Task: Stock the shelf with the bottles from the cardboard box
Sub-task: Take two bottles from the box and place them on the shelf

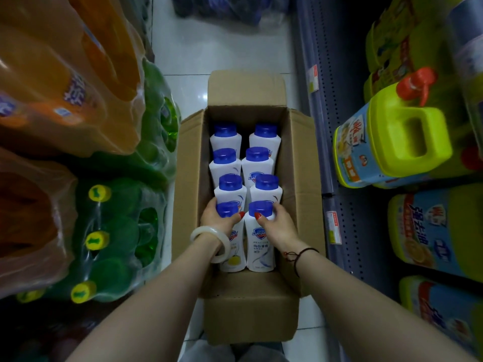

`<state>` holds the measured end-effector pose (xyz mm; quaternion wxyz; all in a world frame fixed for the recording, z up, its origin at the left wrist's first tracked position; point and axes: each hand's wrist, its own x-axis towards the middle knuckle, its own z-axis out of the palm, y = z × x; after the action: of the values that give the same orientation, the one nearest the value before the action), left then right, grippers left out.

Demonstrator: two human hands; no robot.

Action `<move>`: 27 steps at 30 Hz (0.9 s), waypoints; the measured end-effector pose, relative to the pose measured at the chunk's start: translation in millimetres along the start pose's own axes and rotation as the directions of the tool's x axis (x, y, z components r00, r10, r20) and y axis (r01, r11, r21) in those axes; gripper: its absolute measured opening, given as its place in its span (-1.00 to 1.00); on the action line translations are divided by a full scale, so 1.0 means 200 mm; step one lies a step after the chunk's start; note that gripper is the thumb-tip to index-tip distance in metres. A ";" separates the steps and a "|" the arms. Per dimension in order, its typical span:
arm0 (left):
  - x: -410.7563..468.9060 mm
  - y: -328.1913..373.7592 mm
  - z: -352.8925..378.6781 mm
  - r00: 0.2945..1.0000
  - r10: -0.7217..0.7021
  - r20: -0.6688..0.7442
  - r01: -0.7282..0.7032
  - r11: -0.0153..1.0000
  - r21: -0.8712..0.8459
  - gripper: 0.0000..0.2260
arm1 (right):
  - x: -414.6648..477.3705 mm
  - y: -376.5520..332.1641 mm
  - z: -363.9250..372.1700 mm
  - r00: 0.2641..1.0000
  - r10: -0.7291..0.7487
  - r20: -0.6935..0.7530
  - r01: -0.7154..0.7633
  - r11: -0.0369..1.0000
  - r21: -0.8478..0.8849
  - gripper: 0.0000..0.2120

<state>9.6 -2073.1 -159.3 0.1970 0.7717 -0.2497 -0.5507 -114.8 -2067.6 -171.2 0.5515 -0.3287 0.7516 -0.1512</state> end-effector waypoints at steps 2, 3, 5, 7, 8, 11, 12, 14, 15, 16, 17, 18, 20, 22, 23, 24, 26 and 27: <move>0.01 -0.01 0.01 0.999 0.006 -0.035 -0.004 0.999 0.041 -0.49 | 0.00 0.02 0.01 0.999 -0.004 -0.031 0.004 1.000 -0.006 -0.60; 0.01 -0.02 0.01 0.998 0.005 -0.056 -0.001 0.998 0.065 -0.50 | 0.00 0.02 0.02 0.999 -0.005 -0.040 0.004 1.000 -0.011 -0.57; 0.03 -0.03 0.02 0.996 0.002 -0.091 0.006 0.996 0.091 -0.53 | -0.01 0.02 0.01 0.999 -0.005 -0.046 0.004 1.000 -0.003 -0.53; 0.04 -0.05 0.02 0.995 0.018 -0.099 -0.009 0.995 0.095 -0.55 | -0.01 0.02 0.01 0.999 -0.002 -0.048 0.003 1.000 0.022 -0.53; 0.04 -0.06 0.02 0.996 0.030 -0.089 -0.021 0.995 0.098 -0.56 | -0.01 0.02 0.01 0.999 0.005 -0.051 -0.003 1.000 0.030 -0.53; 0.05 -0.07 0.00 0.998 0.052 -0.040 -0.048 0.993 0.108 -0.60 | 0.00 0.03 0.01 0.997 0.026 -0.068 -0.024 0.999 0.029 -0.54; 0.05 -0.07 0.00 0.998 0.059 -0.024 -0.055 0.992 0.117 -0.60 | 0.00 0.04 0.02 0.997 0.026 -0.068 -0.024 0.999 0.028 -0.55; 0.05 -0.08 -0.01 0.997 0.071 0.004 -0.071 0.989 0.131 -0.62 | 0.01 0.04 0.01 0.998 0.024 -0.061 -0.022 0.999 0.026 -0.56; 0.05 -0.08 -0.02 0.997 0.077 0.019 -0.079 0.987 0.138 -0.64 | 0.01 0.03 0.01 0.998 0.020 -0.057 -0.019 1.000 0.021 -0.56; 0.05 -0.07 -0.02 0.996 0.080 0.034 -0.084 0.985 0.150 -0.65 | 0.01 0.03 0.01 0.998 0.018 -0.054 -0.017 1.000 0.014 -0.56; 0.05 -0.07 -0.03 0.996 0.079 0.050 -0.087 0.983 0.165 -0.66 | 0.01 0.03 0.01 0.999 0.015 -0.051 -0.014 1.000 0.005 -0.56; 0.05 -0.07 -0.03 0.995 0.077 0.065 -0.087 0.980 0.180 -0.65 | 0.02 0.04 0.01 0.999 0.010 -0.048 -0.010 1.000 -0.005 -0.57; 0.06 -0.08 -0.04 0.994 0.074 0.084 -0.091 0.973 0.211 -0.60 | 0.02 0.05 0.02 0.999 -0.009 -0.049 0.008 1.000 -0.020 -0.58; 0.05 -0.08 -0.04 0.995 0.065 0.081 -0.083 0.970 0.229 -0.53 | 0.02 0.06 0.03 0.998 -0.021 -0.059 0.020 1.000 -0.018 -0.57; 0.05 -0.08 -0.04 0.995 0.058 0.075 -0.074 0.970 0.233 -0.50 | 0.02 0.06 0.03 0.998 -0.021 -0.066 0.020 1.000 -0.017 -0.56; 0.05 -0.08 -0.04 0.996 0.049 0.071 -0.064 0.971 0.231 -0.48 | 0.02 0.06 0.03 0.997 -0.018 -0.070 0.017 1.000 -0.018 -0.55; 0.04 -0.08 -0.04 0.997 0.040 0.070 -0.054 0.974 0.219 -0.48 | 0.02 0.06 0.02 0.998 -0.013 -0.061 0.013 1.000 -0.008 -0.57; 0.04 -0.08 -0.04 0.997 0.040 0.070 -0.054 0.975 0.214 -0.48 | 0.01 0.06 0.01 0.999 -0.009 -0.050 0.009 1.000 -0.001 -0.60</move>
<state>22.5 -2065.5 -172.0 0.1166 0.7639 -0.3326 -0.5405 -116.7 -2060.2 -180.7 0.5318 -0.3285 0.7636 -0.1615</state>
